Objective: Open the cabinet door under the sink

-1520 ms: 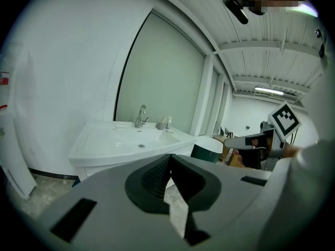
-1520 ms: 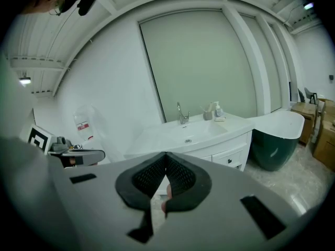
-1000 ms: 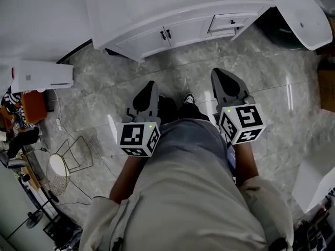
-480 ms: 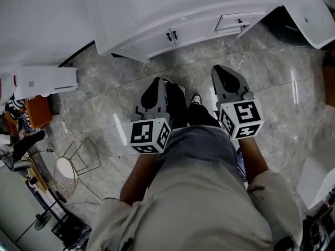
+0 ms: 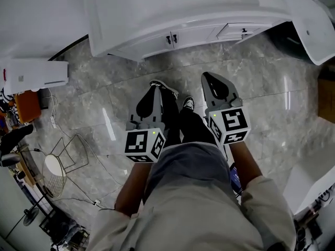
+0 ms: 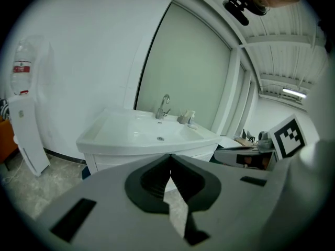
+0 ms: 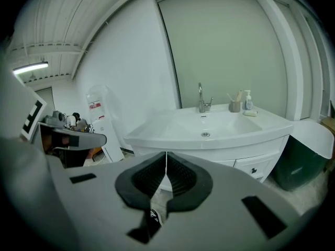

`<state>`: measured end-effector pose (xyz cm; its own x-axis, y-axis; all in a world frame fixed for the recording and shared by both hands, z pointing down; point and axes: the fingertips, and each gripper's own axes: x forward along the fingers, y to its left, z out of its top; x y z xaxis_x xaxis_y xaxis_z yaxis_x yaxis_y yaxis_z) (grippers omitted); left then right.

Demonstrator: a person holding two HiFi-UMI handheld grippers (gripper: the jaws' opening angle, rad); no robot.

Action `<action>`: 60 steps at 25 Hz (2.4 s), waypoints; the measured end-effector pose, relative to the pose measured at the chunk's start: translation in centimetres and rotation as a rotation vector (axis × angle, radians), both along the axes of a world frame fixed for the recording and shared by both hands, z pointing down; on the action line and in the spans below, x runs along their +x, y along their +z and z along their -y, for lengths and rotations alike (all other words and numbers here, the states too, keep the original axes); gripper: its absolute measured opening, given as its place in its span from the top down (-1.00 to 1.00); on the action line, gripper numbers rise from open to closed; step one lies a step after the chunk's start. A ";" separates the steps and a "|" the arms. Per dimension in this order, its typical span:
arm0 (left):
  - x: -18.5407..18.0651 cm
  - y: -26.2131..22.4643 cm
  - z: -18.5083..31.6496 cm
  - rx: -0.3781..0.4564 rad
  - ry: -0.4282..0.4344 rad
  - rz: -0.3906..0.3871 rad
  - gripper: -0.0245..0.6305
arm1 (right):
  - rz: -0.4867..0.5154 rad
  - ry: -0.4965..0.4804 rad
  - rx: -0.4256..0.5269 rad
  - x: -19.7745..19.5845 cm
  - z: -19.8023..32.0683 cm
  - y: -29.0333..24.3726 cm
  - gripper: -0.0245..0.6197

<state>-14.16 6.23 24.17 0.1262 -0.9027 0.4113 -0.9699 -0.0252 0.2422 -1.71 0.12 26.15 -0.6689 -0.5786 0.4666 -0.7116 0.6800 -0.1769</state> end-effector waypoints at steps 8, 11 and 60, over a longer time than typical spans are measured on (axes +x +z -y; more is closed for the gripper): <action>-0.1 2.8 1.0 -0.048 -0.030 -0.041 0.93 | -0.003 -0.026 -0.031 -1.4 2.1 3.7 0.90; 0.0 3.9 1.5 -0.062 -0.026 -0.050 0.93 | -0.007 -0.012 -0.036 -1.8 3.2 5.0 0.90; -3.9 15.9 3.8 -0.261 0.035 -0.162 0.93 | -0.105 0.069 -0.191 -9.9 11.6 24.4 0.89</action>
<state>-18.04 2.38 40.09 0.2378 -0.7635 0.6005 -0.9178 0.0258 0.3963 -11.65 -11.45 50.52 -0.5731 -0.5158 0.6368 -0.7763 0.5908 -0.2201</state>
